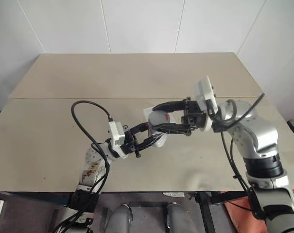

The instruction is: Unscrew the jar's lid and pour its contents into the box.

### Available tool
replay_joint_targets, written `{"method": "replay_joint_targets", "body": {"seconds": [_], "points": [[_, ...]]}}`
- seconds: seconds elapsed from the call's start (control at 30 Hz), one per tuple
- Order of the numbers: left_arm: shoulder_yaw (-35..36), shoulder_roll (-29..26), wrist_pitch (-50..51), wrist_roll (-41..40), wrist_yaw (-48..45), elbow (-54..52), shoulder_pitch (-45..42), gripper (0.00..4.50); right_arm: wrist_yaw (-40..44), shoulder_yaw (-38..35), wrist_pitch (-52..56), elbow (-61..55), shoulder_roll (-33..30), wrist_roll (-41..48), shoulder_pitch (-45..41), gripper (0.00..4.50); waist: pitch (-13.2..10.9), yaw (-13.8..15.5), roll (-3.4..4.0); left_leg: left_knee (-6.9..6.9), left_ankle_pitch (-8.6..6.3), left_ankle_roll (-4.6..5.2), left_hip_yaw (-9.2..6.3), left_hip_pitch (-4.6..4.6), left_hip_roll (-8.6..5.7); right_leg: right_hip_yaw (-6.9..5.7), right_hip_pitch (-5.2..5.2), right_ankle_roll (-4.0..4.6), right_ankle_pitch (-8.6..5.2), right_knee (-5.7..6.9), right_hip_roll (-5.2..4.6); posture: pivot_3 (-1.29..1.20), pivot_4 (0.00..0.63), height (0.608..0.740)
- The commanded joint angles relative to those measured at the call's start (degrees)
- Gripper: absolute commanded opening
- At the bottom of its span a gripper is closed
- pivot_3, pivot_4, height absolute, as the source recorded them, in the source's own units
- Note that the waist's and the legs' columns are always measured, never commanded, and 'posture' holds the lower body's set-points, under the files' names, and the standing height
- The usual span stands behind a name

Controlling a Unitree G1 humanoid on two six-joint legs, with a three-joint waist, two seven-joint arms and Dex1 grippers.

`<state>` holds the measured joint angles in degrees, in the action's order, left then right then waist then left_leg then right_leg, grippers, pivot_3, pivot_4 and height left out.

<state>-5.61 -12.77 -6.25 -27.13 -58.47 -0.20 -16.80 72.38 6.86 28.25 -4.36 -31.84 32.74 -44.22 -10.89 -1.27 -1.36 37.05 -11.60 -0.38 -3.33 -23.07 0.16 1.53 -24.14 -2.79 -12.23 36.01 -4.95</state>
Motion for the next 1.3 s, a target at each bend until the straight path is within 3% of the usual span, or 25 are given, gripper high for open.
{"method": "replay_joint_targets", "body": {"seconds": [0.03, 0.23, 0.3, 0.43, 0.63, 0.8, 0.93, 1.1, 1.3], "points": [[0.12, 0.23, -0.42, -0.66, 0.23, -2.55, -0.12, 1.88, 6.94, 0.58, -4.31, 6.47, 1.22, -0.13, -4.37, 2.76, 0.0, 0.01, 0.0, 0.0, 0.0, 0.0, 0.0, 0.0, 0.0, 0.0, 0.0, 0.01, 0.0, 0.01, 0.0, 0.0, 0.15, 0.74], [0.03, 0.16, -0.25, -0.55, 0.86, -3.39, 0.64, 1.88, 9.25, 0.02, -8.15, 10.96, 1.98, -1.99, -6.81, 2.76, 0.0, 0.32, 0.0, 0.0, 0.0, 0.0, 0.01, -0.06, -0.01, 0.03, -0.03, 0.41, 0.25, -0.03, -0.01, 0.0, 0.15, 0.74], [0.08, 0.05, -0.18, -0.57, 1.02, -3.5, 0.83, 1.88, 9.46, -0.17, -8.91, 11.65, 2.03, -2.54, -6.87, 3.5, 0.0, 0.35, 0.0, 0.0, 0.0, 0.0, 0.01, -0.08, -0.02, 0.03, -0.04, 0.41, 0.25, -0.04, -0.01, 0.0, 0.15, 0.74], [0.08, -0.1, -0.21, -0.54, 1.1, -3.45, 1.09, 1.88, 7.9, -1.48, -8.93, 10.63, 1.79, -2.64, -6.3, 4.46, 0.0, 0.37, 0.0, 0.0, 0.0, 0.0, 0.01, -0.06, -0.02, 0.03, -0.04, 0.42, 0.26, -0.02, -0.01, 0.0, 0.15, 0.74], [1.32, -0.01, -1.7, 1.44, 3.41, -1.14, 0.47, 1.88, 1.62, -8.46, -2.98, -1.22, -2.47, 2.83, -1.87, 4.46, 0.0, 0.74, 0.0, 0.0, 0.0, 0.0, 0.01, -0.09, -0.03, 0.03, -0.06, 0.41, 0.26, -0.02, -0.02, 0.0, 0.15, 0.74], [2.05, -0.1, -2.41, 2.27, 4.71, 0.01, -0.25, 1.88, -12.12, -12.35, 4.58, -17.7, -4.42, 5.37, 5.93, 4.46, 0.0, 0.5, 0.0, -0.01, 0.0, -0.01, 0.03, -0.12, -0.08, 0.02, -0.04, 0.38, 0.23, -0.07, -0.11, 0.0, 0.15, 0.74], [1.98, 0.15, -2.67, 2.54, 4.48, 0.55, -0.55, 1.88, -23.02, -8.68, 6.86, -27.21, -0.96, 3.12, 11.03, 4.46, 0.0, 0.24, 0.0, 0.0, 0.0, -0.01, 0.06, -0.06, -0.05, 0.06, -0.05, 0.21, 0.13, -0.01, -0.06, 0.0, 0.15, 0.74], [1.75, 0.47, -2.84, 2.69, 4.37, 0.76, -0.86, 1.88, -35.65, -1.78, 5.71, -30.0, 6.49, -5.0, 12.11, 4.46, 0.0, 0.3, 0.0, 0.03, 0.03, 0.04, 0.05, 0.02, -0.02, 0.1, -0.03, 0.01, 0.1, 0.06, 0.0, 0.0, 0.15, 0.74], [1.77, 0.64, -2.56, 2.51, 4.41, 0.35, -1.17, 1.88, -40.57, 3.19, 3.87, -27.79, 8.21, -13.3, 12.4, 4.46, 0.0, 0.5, 0.0, 0.05, 0.06, 0.03, 0.06, -0.02, -0.03, 0.13, -0.05, 0.01, 0.15, 0.02, 0.0, 0.0, 0.15, 0.74]]}}
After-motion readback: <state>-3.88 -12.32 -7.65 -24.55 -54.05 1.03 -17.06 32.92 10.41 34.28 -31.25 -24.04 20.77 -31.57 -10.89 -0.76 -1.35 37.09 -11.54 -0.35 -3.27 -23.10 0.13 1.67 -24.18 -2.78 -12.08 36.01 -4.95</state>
